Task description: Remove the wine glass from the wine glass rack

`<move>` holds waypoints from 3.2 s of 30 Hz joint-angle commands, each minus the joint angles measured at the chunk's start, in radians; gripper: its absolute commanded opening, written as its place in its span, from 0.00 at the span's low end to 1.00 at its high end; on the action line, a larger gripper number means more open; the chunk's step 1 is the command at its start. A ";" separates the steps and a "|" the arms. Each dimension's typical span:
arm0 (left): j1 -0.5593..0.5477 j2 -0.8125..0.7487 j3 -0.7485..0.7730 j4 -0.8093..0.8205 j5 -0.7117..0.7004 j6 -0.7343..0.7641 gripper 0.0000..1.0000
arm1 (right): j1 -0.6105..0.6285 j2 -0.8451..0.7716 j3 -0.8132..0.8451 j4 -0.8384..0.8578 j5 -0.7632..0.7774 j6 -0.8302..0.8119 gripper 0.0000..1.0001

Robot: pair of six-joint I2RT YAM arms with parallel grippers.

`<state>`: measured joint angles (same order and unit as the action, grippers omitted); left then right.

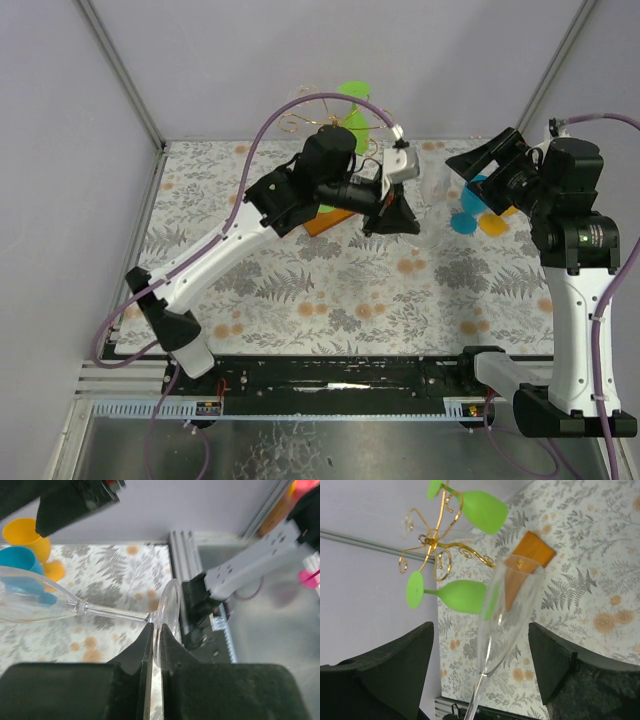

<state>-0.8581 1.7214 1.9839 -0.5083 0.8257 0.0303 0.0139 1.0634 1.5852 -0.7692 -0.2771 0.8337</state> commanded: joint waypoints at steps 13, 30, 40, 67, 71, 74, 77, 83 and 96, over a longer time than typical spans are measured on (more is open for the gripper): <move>-0.180 -0.236 -0.456 0.013 -0.457 0.967 0.00 | 0.000 0.040 -0.045 -0.128 -0.156 -0.096 0.86; -0.252 -0.326 -0.800 0.216 -0.633 1.394 0.00 | -0.002 0.105 -0.191 -0.143 -0.199 -0.235 0.88; -0.258 -0.335 -0.844 0.228 -0.627 1.465 0.00 | -0.002 0.126 -0.225 -0.087 -0.247 -0.216 0.88; -0.260 -0.269 -0.809 0.292 -0.746 1.377 0.73 | -0.002 0.174 -0.123 -0.187 -0.123 -0.319 0.19; -0.248 -0.244 -0.755 0.335 -0.773 1.210 0.97 | -0.003 0.178 -0.049 -0.147 0.040 -0.340 0.18; -0.237 -0.219 -0.683 0.324 -0.786 1.073 1.00 | -0.003 0.166 -0.049 0.007 0.125 -0.365 0.18; -0.227 -0.196 -0.594 0.299 -0.800 0.937 1.00 | -0.003 0.155 -0.109 0.203 0.190 -0.413 0.16; -0.213 -0.164 -0.402 0.178 -0.778 0.692 1.00 | -0.002 0.212 -0.189 0.425 0.214 -0.458 0.16; -0.092 -0.077 0.104 0.023 -0.616 0.212 1.00 | 0.105 0.246 -0.429 0.806 0.414 -0.650 0.20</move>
<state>-1.0271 1.6077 1.9636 -0.4446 0.1364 0.4744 0.0635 1.3109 1.1759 -0.1802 0.0353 0.2832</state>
